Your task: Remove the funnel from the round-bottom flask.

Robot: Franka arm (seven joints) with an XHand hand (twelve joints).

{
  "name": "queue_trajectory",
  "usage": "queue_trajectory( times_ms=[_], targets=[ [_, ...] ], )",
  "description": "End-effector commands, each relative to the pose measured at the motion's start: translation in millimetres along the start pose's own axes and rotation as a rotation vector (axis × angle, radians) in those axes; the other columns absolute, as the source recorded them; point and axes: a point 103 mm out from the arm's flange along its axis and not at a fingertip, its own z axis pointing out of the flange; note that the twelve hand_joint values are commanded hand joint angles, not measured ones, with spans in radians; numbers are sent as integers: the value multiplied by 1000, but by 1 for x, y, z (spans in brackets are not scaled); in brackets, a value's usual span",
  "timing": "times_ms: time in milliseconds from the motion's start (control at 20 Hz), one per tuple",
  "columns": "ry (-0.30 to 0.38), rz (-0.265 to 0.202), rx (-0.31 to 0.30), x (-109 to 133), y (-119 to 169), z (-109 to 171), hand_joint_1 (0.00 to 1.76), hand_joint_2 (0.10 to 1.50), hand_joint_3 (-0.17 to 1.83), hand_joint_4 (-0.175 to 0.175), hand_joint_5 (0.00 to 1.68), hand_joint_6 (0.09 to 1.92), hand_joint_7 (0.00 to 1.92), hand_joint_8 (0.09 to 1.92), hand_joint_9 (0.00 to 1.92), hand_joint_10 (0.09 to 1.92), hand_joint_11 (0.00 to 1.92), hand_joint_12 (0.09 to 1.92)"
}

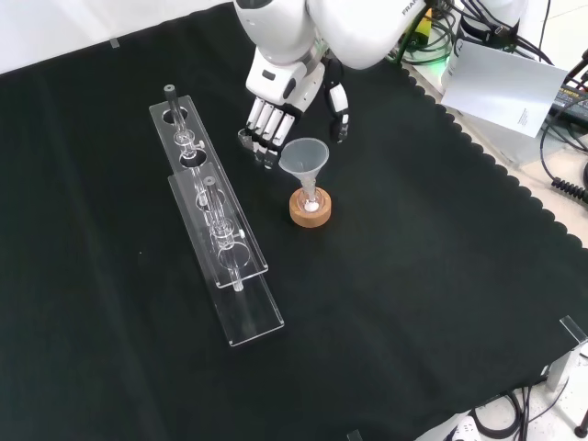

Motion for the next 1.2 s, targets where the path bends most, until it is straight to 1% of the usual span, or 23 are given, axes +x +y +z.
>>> queue_trajectory(
  times_ms=[50,300,600,750,950,1100,1200],
  targets=[
    [12,-13,-2,3,8,1,683,586,424,-56,112,87,0,592,148,841,221,1471],
    [2,-16,8,7,14,3,679,585,421,-56,111,87,0,585,146,843,219,1472],
    [-8,-16,21,6,18,7,679,586,419,-56,111,87,0,580,146,844,215,1472],
    [-15,-18,20,7,19,8,682,590,411,-57,117,87,3,653,163,843,212,1478],
    [-22,-12,38,6,19,8,694,594,408,-60,141,87,63,731,227,827,213,1478],
    [-20,-14,44,3,20,11,705,597,412,-62,165,87,96,743,287,787,212,1478],
    [-27,-8,46,3,21,11,712,597,417,-62,184,87,124,737,320,759,212,1476]
  ],
)
